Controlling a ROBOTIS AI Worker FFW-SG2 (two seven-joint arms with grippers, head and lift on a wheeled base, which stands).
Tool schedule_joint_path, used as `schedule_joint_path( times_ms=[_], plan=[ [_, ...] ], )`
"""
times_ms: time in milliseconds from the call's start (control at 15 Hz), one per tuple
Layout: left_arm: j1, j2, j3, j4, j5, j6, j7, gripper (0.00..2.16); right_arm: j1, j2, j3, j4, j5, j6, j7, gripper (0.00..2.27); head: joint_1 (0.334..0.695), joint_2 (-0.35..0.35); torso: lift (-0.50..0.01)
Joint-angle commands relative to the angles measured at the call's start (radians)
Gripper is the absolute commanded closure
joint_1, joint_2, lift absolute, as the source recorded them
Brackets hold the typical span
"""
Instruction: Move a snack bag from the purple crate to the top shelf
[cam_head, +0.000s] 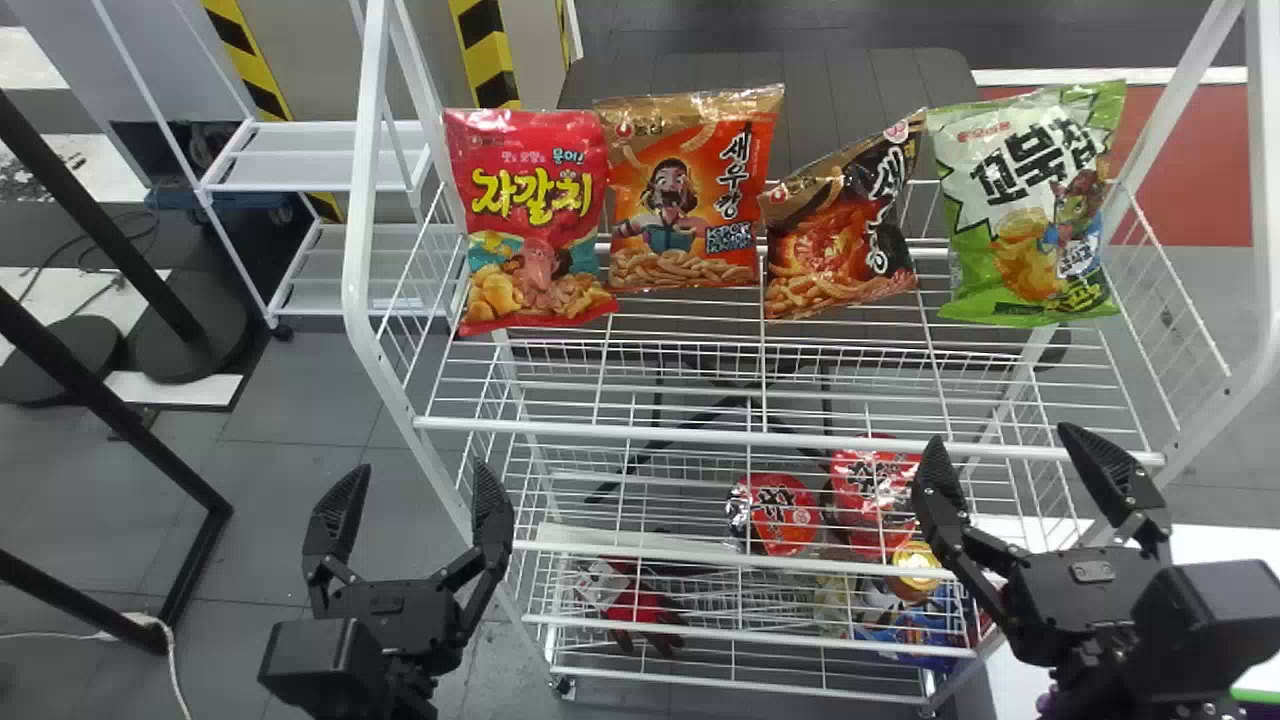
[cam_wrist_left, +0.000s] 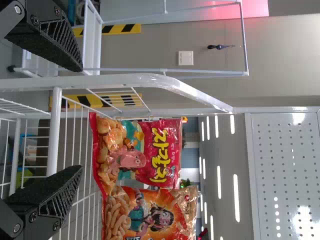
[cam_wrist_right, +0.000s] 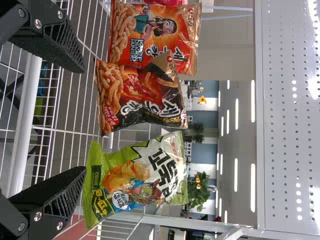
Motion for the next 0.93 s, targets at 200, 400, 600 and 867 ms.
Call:
schedule_joint_path(
  times_ms=[200,400,600,867],
  plan=[
    [-0.005,0.0,0.0,0.007,0.002,0.006,0.0,0.13,0.0,0.001,0.003,0.003,0.0,0.0,0.0,0.14,0.695,0.101,0.001],
    [-0.006,-0.001,0.0,0.007,0.0,0.006,0.0,0.13,0.0,0.001,0.005,0.004,0.0,0.0,0.0,0.14,0.695,0.104,0.001],
    [-0.006,-0.001,0.0,0.009,0.002,0.006,0.0,0.13,-0.003,0.001,0.005,0.009,0.0,0.0,0.001,0.14,0.695,0.106,0.001],
    [-0.009,-0.003,0.0,0.015,0.003,0.006,0.0,0.13,-0.003,0.001,0.005,0.009,0.0,0.0,0.001,0.14,0.695,0.106,0.001]
  ],
)
